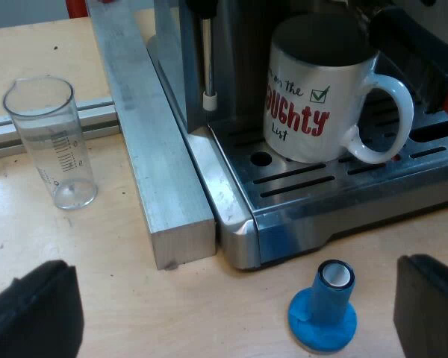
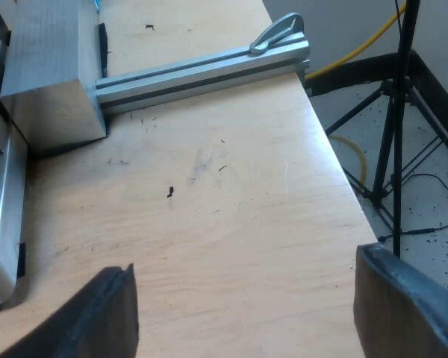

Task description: Remove mug from coffee machine

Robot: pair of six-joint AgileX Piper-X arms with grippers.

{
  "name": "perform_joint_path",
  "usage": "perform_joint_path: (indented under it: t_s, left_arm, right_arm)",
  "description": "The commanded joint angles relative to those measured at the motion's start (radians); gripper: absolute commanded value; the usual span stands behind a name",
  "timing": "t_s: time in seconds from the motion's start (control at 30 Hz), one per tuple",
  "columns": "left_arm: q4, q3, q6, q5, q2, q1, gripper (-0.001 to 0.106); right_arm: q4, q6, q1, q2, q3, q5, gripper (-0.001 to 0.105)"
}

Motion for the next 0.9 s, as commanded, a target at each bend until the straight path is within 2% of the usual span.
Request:
perform_joint_path:
  t_s: [0.03,0.8,0.9]
  left_arm:
    - [-0.012,-0.003,0.004,-0.002,-0.134,-0.001,0.086]
    - [-0.012,-0.003,0.004,0.004,-0.132,-0.001,0.086]
    - [-0.012,-0.005,0.001,0.038,-0.132,-0.005,0.086]
  right_arm:
    - [-0.016,-0.002,-0.002,-0.038,-0.001,-0.001,0.063]
    - [-0.003,0.000,-0.002,-0.028,-0.014,-0.013,0.063]
    - [0.031,-0.041,-0.002,0.010,-0.054,-0.064,0.063]
